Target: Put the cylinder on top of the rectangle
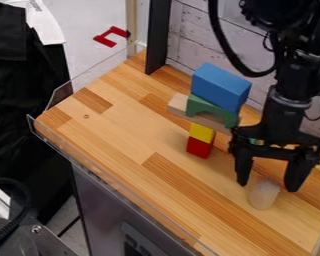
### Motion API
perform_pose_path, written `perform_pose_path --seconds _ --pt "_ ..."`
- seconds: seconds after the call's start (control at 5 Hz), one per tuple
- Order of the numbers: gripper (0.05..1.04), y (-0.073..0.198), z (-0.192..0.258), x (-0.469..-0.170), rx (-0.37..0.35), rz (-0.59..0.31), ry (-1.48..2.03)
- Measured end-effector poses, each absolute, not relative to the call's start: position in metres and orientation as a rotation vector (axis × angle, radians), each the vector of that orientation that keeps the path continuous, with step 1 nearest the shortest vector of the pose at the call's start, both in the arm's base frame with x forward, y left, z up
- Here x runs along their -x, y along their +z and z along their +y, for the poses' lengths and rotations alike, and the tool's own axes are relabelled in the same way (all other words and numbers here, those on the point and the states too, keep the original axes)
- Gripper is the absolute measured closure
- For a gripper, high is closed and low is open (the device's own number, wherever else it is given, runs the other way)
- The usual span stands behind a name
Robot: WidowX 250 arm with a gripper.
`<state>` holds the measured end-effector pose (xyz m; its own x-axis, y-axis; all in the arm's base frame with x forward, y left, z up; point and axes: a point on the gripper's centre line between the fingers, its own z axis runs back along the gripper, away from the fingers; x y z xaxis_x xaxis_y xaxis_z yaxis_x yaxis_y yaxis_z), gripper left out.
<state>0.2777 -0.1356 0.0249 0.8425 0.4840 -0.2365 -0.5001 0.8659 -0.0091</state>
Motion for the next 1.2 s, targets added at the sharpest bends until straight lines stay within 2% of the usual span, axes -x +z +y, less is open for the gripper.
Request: perform_pose_path --seconds 0.8,1.0,1.2 --pt "0.084 0.016 -0.143 -0.28 0.112 0.236 0.556" --pt "0.121 0.013 -0.142 -0.277 0.116 0.249 0.568" --pt "0.396 0.013 -0.141 -0.278 0.12 0.249 0.567"
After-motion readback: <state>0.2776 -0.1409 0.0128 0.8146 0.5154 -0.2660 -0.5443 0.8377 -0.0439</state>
